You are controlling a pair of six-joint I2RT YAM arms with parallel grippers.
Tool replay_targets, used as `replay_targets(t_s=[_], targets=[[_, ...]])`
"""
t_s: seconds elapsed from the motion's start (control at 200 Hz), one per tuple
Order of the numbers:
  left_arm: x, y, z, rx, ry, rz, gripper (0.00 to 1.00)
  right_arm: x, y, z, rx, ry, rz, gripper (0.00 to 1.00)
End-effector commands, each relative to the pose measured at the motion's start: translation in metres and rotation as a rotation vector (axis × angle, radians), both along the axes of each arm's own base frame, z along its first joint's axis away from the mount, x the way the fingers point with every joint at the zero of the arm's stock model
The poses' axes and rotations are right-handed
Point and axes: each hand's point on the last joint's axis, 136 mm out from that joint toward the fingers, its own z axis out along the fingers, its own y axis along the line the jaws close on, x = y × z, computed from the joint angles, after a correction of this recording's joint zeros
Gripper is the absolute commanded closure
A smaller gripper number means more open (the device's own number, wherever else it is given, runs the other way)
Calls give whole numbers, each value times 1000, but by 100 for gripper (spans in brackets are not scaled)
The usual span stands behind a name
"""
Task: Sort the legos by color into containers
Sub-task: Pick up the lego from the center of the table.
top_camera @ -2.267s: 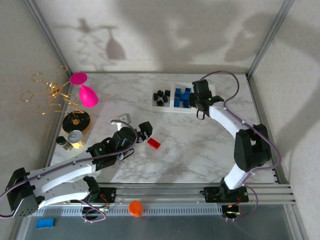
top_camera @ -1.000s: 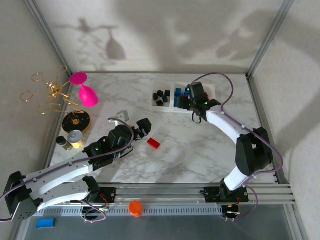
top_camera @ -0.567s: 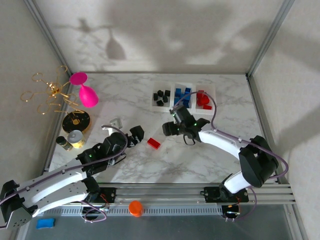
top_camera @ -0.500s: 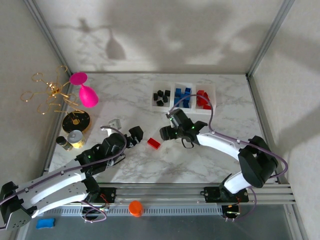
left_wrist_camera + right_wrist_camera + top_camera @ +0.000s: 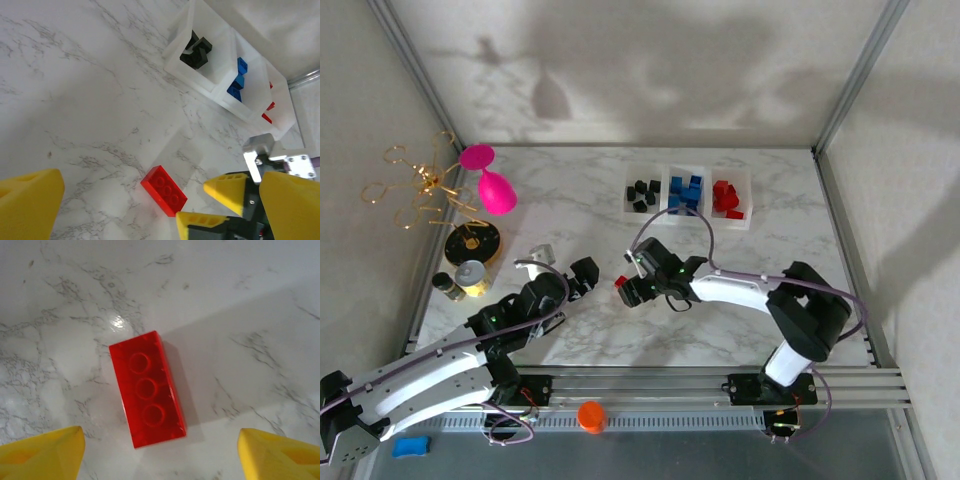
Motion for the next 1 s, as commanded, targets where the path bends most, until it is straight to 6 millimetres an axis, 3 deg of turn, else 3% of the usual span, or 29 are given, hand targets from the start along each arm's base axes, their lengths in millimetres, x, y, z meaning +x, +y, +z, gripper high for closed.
replay_targets(t_s=[0.0,0.551,0.996], targets=[[0,13,-5,17,10,55,1,5,18,2,7,-31,43,21],[2,13,-6,17,6,51,0,11,28,-28,-84,-11,58,37],[4,10,-3,6,4,43,0,15,24,-25,-93,-21,20,65]])
